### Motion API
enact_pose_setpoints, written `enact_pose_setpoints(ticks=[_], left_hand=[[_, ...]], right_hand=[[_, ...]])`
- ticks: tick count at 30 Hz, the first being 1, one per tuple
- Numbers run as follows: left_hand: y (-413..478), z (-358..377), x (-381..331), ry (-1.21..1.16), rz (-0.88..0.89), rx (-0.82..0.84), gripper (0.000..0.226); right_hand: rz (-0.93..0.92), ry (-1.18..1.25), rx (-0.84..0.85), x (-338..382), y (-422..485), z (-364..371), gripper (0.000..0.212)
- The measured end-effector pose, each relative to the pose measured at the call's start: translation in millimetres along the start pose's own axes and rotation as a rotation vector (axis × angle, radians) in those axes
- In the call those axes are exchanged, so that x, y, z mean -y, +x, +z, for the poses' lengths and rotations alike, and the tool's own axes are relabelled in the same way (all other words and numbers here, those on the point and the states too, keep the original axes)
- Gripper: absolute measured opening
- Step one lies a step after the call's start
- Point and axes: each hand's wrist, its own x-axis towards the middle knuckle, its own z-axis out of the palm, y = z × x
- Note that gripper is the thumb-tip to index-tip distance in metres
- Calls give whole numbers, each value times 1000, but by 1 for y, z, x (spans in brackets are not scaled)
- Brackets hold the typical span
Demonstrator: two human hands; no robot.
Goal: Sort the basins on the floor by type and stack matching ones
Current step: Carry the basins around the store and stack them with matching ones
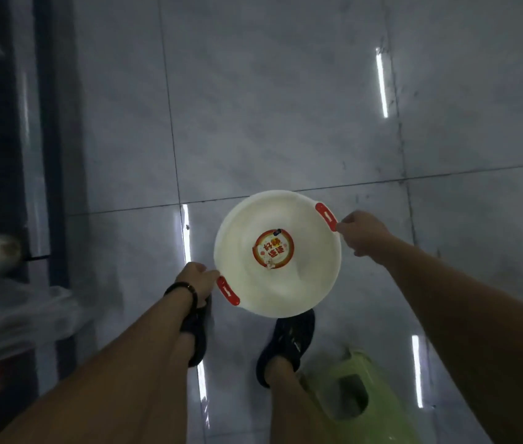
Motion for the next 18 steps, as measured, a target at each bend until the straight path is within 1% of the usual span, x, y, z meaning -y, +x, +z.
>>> enact_pose_setpoints(ticks=[1,2,3,4,5,6,9,12,15,18], left_hand=[[19,9,5,-18,-39,13,63],[36,18,12,-55,-78,33,62],[50,27,16,-114,-107,38,61],[62,35,20,-170,-128,40,65],[72,44,22,-222,-151,41,70],[81,51,24,-269,-170,46,70],[99,65,29,-436,-204,62,42],[105,76,32,-624,-261,83,23],[109,79,40,-758,-293,63,13],[105,77,40,-701,-258,4,16]], right_hand=[[7,-4,-14,-2,20,9,38],[19,6,-17,-5,37,18,45],[26,16,-11,-6,51,26,55],[15,40,-7,-7,64,34,64],[3,71,-7,-9,75,40,70],[-11,97,-16,-13,89,46,71],[-10,135,37,-21,126,61,67],[-39,190,86,-28,145,73,63],[-49,239,60,-31,149,77,56],[-4,319,83,-38,147,76,42]])
